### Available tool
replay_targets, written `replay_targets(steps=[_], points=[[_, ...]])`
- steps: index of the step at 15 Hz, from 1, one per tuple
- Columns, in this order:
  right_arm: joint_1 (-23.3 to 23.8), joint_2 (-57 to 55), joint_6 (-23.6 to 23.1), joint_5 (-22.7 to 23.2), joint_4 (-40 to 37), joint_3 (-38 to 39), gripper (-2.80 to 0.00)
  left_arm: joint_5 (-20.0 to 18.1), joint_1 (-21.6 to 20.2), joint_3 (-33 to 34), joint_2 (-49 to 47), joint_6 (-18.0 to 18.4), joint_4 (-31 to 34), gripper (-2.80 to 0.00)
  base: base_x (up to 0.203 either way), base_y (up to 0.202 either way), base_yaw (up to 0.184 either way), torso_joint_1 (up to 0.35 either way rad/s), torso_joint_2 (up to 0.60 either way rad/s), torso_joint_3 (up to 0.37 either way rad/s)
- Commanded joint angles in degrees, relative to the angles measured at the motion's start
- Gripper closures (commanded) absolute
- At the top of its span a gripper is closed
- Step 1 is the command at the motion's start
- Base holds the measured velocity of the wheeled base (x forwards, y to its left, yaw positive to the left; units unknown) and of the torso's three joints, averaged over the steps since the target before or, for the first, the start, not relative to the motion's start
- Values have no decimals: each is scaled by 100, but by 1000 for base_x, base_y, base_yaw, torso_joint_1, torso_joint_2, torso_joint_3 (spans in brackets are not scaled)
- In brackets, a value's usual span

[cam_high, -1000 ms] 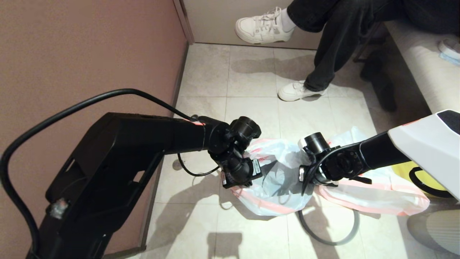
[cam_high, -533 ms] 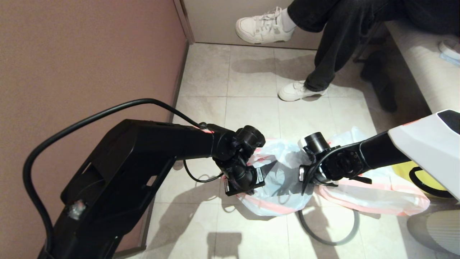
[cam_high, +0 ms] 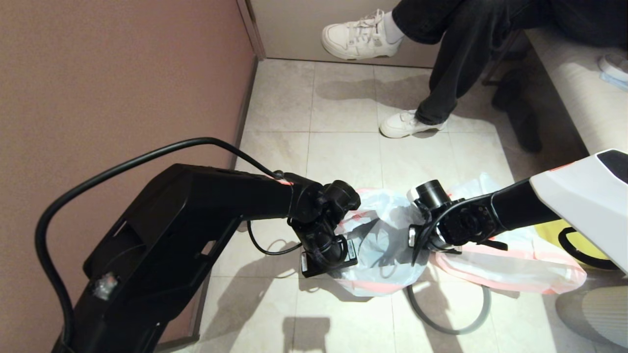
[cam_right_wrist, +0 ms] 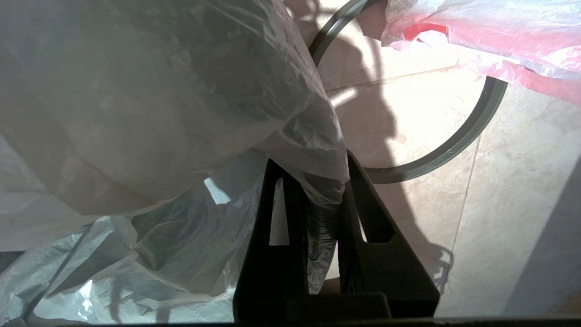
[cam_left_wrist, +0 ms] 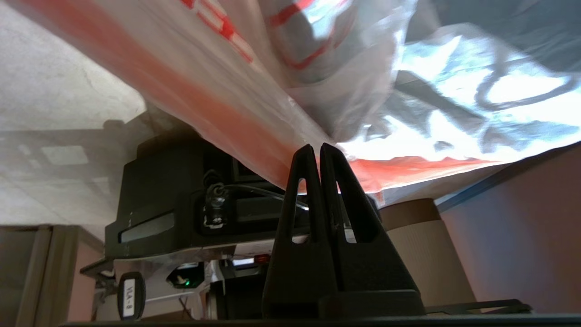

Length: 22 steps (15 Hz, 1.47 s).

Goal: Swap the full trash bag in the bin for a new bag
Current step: Put the new garbage bag on the trash can

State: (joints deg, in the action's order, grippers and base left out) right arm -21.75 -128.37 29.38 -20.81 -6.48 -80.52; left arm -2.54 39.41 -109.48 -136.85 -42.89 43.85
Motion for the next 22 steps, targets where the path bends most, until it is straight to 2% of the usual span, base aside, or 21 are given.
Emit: replay_targets(steps=[1, 6, 10, 14, 15, 19, 22], points=[[3, -14, 15, -11, -2, -1, 0, -1, -1, 55, -56, -27, 18, 0, 0, 0, 0, 0, 0, 0], [4, -22, 15, -2, -2, -17, 0, 65, -24, 300, -193, -55, 11, 0, 0, 0, 0, 0, 0, 0], [4, -22, 15, 16, -2, -17, 0, 314, -149, 449, -382, -118, -75, 0, 0, 0, 0, 0, 0, 0], [13, -30, 15, 16, -2, -21, 0, 1042, -317, 449, -735, -161, -694, 0, 0, 0, 0, 0, 0, 0], [21, -30, 15, 16, -2, -25, 0, 1137, -351, 434, -782, -276, -833, 0, 0, 0, 0, 0, 0, 0], [30, -22, 15, 16, -2, -17, 0, 1280, -476, 390, -620, -578, -1077, 0, 0, 0, 0, 0, 0, 0], [21, -4, 15, 24, -2, -17, 0, 1299, -453, 490, -75, -656, -1069, 0, 0, 0, 0, 0, 0, 0]])
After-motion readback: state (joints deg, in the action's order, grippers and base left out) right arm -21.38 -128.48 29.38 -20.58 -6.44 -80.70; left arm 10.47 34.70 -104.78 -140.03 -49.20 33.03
